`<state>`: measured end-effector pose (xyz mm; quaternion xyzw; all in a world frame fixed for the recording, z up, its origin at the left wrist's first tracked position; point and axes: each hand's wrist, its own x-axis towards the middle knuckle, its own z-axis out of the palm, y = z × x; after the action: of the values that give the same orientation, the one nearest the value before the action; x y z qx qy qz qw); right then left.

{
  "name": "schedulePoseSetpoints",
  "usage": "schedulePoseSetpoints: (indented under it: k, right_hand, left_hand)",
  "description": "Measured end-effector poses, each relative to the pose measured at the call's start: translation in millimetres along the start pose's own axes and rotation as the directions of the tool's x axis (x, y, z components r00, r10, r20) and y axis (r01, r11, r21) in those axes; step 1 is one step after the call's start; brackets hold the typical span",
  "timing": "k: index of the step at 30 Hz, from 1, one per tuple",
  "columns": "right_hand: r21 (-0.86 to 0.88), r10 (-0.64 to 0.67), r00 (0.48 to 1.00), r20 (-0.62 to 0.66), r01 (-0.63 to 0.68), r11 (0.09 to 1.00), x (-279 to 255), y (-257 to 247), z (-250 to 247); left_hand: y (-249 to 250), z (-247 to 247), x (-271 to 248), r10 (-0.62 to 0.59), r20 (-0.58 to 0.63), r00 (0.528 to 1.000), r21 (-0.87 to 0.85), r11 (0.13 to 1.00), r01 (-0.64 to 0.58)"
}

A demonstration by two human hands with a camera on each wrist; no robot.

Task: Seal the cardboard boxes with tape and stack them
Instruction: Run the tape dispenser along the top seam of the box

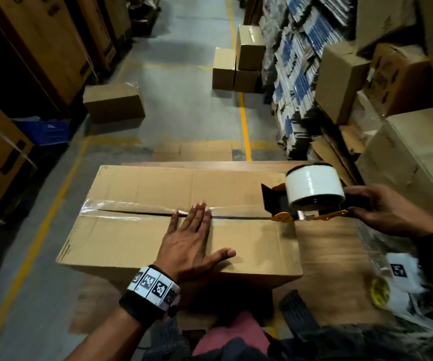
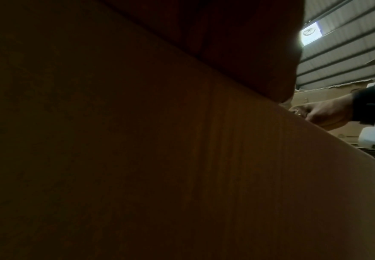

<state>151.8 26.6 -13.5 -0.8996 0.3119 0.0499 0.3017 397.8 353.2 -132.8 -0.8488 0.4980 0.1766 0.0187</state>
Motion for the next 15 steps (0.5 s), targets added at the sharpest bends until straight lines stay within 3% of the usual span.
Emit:
schedulePoseSetpoints:
  k: [8, 15]
  right_hand:
    - [-0.042, 0.023, 1.000, -0.014, -0.023, 0.999, 0, 10, 26]
    - [0.019, 0.010, 0.999, 0.050, -0.011, 1.000, -3, 13, 20]
  left_hand:
    - [-1, 2, 3, 0.013, 0.022, 1.000, -0.013, 1.000, -0.013]
    - [-1, -1, 2, 0.017, 0.019, 1.000, 0.037, 0.999, -0.018]
